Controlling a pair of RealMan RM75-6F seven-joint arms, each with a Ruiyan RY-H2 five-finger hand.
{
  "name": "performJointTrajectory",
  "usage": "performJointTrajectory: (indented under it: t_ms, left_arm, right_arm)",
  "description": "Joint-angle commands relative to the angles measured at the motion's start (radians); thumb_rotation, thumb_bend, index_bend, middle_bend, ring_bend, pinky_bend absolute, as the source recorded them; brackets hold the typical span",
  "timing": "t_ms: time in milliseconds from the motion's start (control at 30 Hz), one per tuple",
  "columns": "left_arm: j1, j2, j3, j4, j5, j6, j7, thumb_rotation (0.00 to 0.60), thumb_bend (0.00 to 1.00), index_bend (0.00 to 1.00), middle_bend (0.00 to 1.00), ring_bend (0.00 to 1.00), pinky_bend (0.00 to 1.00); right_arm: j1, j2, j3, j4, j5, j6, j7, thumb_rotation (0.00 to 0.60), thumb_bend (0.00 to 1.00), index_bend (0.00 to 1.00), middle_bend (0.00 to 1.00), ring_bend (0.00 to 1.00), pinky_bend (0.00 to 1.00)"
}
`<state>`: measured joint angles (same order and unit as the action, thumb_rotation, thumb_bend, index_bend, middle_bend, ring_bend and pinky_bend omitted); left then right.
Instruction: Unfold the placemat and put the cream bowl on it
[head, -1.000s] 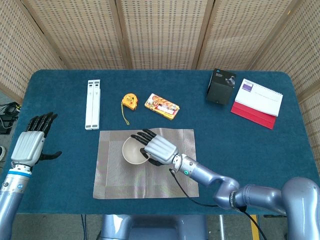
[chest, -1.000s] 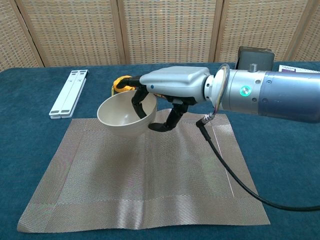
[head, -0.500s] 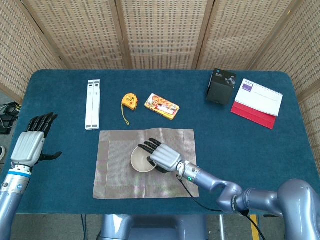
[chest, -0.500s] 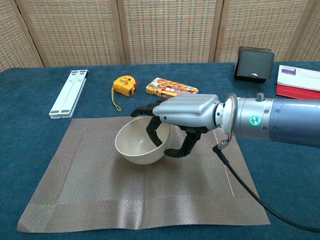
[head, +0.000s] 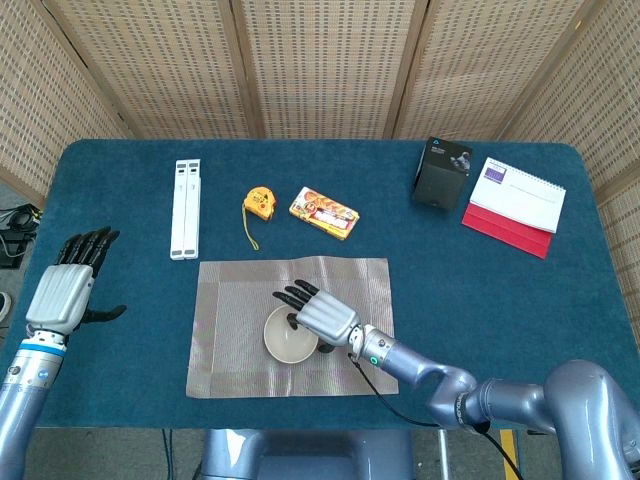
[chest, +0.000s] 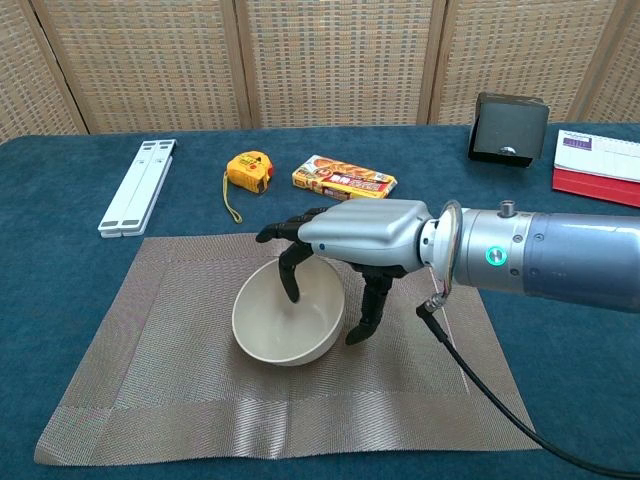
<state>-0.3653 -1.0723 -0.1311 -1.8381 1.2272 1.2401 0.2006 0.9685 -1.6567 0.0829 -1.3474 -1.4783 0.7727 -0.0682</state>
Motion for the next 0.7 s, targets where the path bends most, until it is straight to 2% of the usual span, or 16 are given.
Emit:
performJointTrajectory:
  t_ms: [33,133,267,433,567,600,700]
  left_arm:
    - [0.001,0.000,0.000,0.000,0.003,0.001,-0.001,0.600,0.00,0.00,0.00,0.00,0.00]
    - [0.001,0.002,0.000,-0.001,0.007,0.002,-0.007,0.600,0.00,0.00,0.00,0.00,0.00]
    - [0.001,0.003,0.002,-0.001,0.013,0.001,-0.010,0.600,0.00,0.00,0.00,0.00,0.00]
    - [0.008,0.006,0.005,-0.007,0.028,0.016,-0.010,0.600,0.00,0.00,0.00,0.00,0.00]
    - [0.019,0.005,0.012,-0.008,0.049,0.037,-0.003,0.600,0.00,0.00,0.00,0.00,0.00]
    - [0.028,0.004,0.018,-0.007,0.060,0.052,0.001,0.600,0.00,0.00,0.00,0.00,0.00]
    - [0.054,-0.006,0.034,0.001,0.096,0.095,0.000,0.600,0.00,0.00,0.00,0.00,0.00]
  right_arm:
    - [-0.011,0.007,0.009,-0.016,0.025,0.006,-0.021,0.600,0.00,0.07,0.00,0.00,0.00]
    - [-0.037,0.074,0.006,-0.092,0.014,0.049,-0.020,0.600,0.00,0.00,0.00,0.00,0.00]
    - [-0.066,0.164,-0.007,-0.181,0.003,0.080,-0.042,0.600,0.00,0.00,0.00,0.00,0.00]
    - [-0.142,0.348,-0.056,-0.308,-0.044,0.174,-0.114,0.600,0.00,0.00,0.00,0.00,0.00]
    - [-0.225,0.468,-0.097,-0.325,-0.093,0.288,-0.189,0.600,0.00,0.00,0.00,0.00,0.00]
    - [-0.275,0.511,-0.114,-0.316,-0.099,0.351,-0.211,0.600,0.00,0.00,0.00,0.00,0.00]
    - [-0.377,0.560,-0.137,-0.306,-0.078,0.463,-0.216,0.600,0.00,0.00,0.00,0.00,0.00]
